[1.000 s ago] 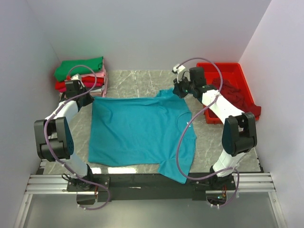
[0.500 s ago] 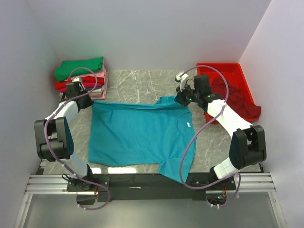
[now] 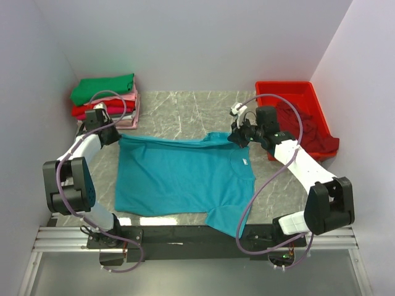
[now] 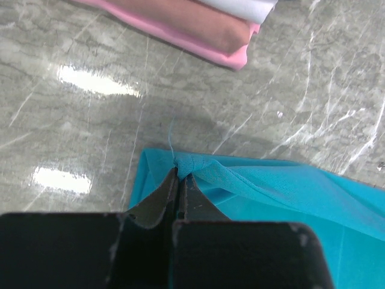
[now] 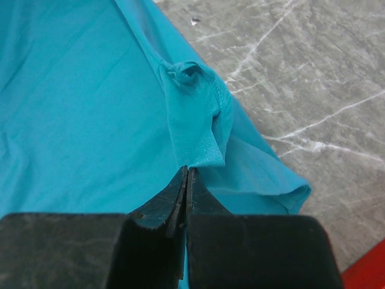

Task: Fold and stack the t-shirts
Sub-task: Fold the tshirt

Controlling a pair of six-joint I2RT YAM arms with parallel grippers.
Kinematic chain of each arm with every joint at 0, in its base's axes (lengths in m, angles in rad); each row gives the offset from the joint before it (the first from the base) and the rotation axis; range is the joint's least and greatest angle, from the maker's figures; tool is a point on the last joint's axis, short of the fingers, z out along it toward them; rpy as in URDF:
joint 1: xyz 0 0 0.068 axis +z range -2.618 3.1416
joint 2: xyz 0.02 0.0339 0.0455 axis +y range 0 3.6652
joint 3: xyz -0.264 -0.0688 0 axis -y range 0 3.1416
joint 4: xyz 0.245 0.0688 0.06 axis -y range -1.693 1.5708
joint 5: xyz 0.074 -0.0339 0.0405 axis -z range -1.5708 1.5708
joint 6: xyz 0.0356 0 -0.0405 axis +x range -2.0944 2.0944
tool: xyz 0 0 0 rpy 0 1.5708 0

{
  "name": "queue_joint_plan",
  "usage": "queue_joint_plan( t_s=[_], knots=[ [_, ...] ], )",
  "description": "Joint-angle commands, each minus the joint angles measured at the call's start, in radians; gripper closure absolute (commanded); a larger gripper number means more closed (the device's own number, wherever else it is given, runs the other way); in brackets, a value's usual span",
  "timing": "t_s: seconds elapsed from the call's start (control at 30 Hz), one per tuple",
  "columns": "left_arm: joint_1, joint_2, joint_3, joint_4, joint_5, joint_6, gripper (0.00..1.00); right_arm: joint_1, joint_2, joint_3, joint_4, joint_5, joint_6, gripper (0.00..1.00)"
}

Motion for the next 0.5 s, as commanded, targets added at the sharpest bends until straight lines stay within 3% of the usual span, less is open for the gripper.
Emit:
queue_joint_plan(
  t_s=[0.0,0.47],
  knots=[
    [0.004,-0.044,-0.012,-0.014,-0.012,0.009,1.00,-0.005,-0.051,-0.016,0.007,-0.039,-0.013,1.00],
    [0.004,-0.042,-0.020,-0.120,-0.020,0.015,0.99,0.012,-0.091,-0.054,-0.039,-0.054,-0.046,1.00]
  ],
)
